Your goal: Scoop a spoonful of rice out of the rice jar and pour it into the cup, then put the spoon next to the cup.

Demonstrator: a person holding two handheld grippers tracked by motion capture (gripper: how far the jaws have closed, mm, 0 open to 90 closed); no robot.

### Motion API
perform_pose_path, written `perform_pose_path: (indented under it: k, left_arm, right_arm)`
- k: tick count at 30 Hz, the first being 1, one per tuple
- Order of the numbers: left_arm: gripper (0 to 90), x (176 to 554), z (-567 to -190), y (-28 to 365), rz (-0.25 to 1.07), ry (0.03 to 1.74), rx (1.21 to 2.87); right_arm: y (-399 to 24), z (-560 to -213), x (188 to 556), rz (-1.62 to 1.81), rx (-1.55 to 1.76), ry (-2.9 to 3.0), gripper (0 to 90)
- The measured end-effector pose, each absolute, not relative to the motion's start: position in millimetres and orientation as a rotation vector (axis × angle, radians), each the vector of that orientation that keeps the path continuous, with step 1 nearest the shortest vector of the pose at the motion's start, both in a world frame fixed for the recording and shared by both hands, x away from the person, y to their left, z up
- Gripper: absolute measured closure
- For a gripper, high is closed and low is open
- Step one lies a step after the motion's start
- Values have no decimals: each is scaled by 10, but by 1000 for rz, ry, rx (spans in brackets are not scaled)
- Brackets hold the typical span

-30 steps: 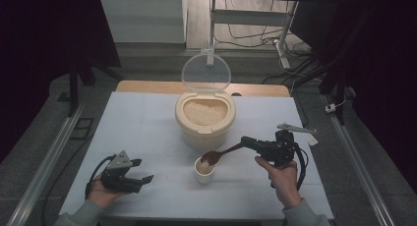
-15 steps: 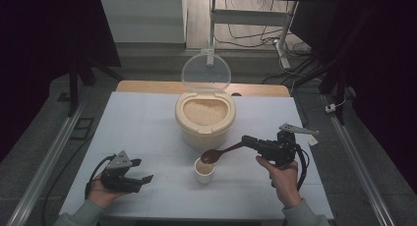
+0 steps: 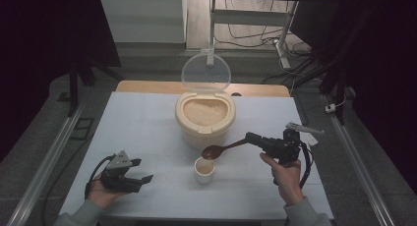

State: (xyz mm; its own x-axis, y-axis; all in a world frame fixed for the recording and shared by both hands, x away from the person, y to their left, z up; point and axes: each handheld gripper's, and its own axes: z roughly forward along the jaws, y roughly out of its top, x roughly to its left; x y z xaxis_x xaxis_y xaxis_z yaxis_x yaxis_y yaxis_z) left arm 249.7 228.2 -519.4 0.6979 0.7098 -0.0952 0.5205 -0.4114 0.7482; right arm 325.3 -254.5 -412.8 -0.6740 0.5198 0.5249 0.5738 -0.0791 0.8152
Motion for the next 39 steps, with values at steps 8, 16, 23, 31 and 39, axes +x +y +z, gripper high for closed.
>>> perform_pose_path:
  k: [8, 16, 23, 31, 39]
  left_arm:
    - [228, 2500, -5197, 2281, 303, 937, 2109]
    - [228, 2503, -5199, 2284, 301, 938, 2107]
    - [228, 2504, -5199, 2279, 303, 937, 2109]
    - [228, 2505, -5200, 2282, 301, 937, 2110]
    - [228, 2504, -5200, 2275, 302, 937, 2112]
  right_arm:
    - [-2727, -4006, 3231, -1964, -1254, -2068, 831]
    - [-2950, -3845, 3235, -1950, -1227, -2107, 831]
    - [-3045, -3823, 3225, -1863, -1207, -2186, 830]
    - [-2965, -3849, 3239, -1698, -1116, -2303, 830]
    - [-2760, -3930, 3272, -1498, -1017, -2402, 829]
